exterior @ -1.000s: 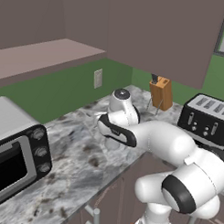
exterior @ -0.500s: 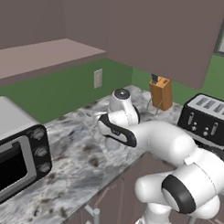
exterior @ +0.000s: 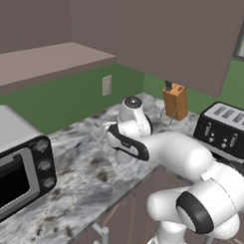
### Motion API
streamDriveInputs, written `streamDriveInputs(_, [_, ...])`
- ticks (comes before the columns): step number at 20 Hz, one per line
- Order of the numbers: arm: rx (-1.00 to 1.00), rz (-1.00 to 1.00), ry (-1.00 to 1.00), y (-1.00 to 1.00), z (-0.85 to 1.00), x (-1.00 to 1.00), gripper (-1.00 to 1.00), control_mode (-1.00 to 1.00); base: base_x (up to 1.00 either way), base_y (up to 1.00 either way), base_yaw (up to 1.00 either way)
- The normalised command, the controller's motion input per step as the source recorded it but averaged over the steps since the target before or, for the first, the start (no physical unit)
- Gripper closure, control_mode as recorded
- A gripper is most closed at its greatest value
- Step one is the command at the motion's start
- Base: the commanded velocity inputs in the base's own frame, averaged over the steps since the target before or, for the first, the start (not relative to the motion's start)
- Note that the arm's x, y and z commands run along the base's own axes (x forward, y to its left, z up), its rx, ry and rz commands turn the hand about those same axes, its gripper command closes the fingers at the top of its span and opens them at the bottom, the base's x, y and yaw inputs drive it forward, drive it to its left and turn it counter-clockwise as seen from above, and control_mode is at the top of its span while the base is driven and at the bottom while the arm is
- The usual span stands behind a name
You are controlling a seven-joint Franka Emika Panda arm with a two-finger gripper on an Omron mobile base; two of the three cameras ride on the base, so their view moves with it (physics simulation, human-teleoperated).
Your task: There is a tray on the dining counter. Grab the cup, mug, and pitcher and place them on the tray. The pitcher may be placed next to the tray if it cannot fit the tray.
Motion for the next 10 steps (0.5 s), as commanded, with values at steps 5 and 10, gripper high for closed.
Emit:
streamDriveInputs(5, [0.00,0.00,-0.05,0.00,0.10,-0.02,1.00,-1.00,0.00,0.00,0.00])
streamDriveInputs(10, [0.00,0.00,-0.01,0.00,0.13,-0.10,1.00,-1.00,0.00,0.00,0.00])
